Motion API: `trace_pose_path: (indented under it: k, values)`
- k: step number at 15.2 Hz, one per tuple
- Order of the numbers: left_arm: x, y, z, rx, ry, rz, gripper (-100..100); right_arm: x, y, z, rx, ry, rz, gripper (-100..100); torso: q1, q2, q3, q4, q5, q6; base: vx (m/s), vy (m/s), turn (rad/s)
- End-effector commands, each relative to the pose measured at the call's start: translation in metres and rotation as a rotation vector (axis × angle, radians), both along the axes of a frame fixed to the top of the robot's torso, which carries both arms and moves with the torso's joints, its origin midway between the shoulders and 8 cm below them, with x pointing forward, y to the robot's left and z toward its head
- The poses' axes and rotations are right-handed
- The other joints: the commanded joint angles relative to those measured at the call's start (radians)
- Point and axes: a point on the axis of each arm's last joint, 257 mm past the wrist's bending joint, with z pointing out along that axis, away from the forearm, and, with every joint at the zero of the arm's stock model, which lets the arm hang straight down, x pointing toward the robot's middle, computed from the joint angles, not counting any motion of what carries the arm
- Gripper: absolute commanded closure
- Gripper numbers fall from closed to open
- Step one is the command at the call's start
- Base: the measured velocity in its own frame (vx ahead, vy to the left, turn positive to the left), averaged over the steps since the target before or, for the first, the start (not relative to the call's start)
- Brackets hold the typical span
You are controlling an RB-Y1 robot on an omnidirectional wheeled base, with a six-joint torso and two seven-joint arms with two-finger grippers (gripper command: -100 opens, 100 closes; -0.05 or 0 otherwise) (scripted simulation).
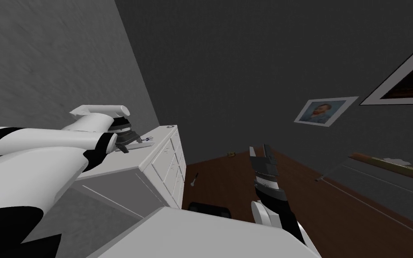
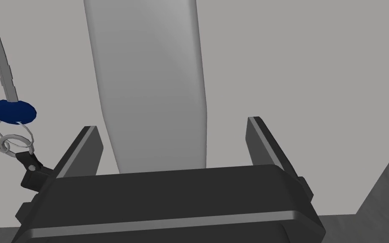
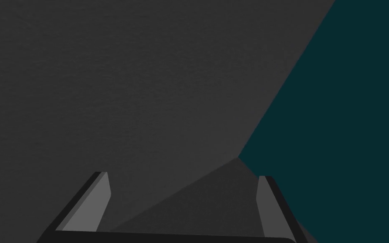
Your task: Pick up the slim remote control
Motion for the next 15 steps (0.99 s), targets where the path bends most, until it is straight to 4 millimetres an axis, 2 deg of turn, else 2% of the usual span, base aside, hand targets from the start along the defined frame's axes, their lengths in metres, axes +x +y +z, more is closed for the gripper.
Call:
trace_pose_path:
  k: [1,2,3,8,12,15]
  values:
    - [-0.003,0.003,-0.003,0.001,0.0,-0.018,-100,0.0,0.0,0.0,0.0,0.0,0.0,0,0.0,0.0,0.0,0.0,0.0,0.0,0.1,-0.095,0.111]
    - [-0.002,0.002,-0.002,0.001,0.0,-0.01,-100,0.0,0.0,0.0,0.0,0.0,0.0,0,0.0,0.0,0.0,0.0,0.0,0.0,0.051,-0.057,0.042]
    - [-0.002,0.002,-0.002,0.001,-0.001,-0.013,100,0.0,0.0,0.0,0.0,0.0,0.0,0,0.001,0.002,0.001,0.0,0.0,0.001,0.019,-0.022,0.005]
    - [0.003,-0.002,0.001,0.0,-0.001,0.01,100,0.0,0.0,0.0,0.0,0.0,0.0,0,0.006,0.007,0.004,0.001,0.001,0.001,-0.007,0.007,-0.031]
    - [0.011,-0.012,0.007,-0.001,-0.001,0.05,100,0.0,0.0,0.0,0.0,0.0,0.0,0,0.015,0.016,0.009,0.003,0.003,0.002,-0.145,0.137,-0.209]
    - [0.019,-0.021,0.014,-0.001,0.002,0.088,100,0.0,0.0,0.0,0.0,0.0,0.0,0,0.013,0.018,0.01,0.004,0.003,0.001,-0.153,0.089,-0.174]
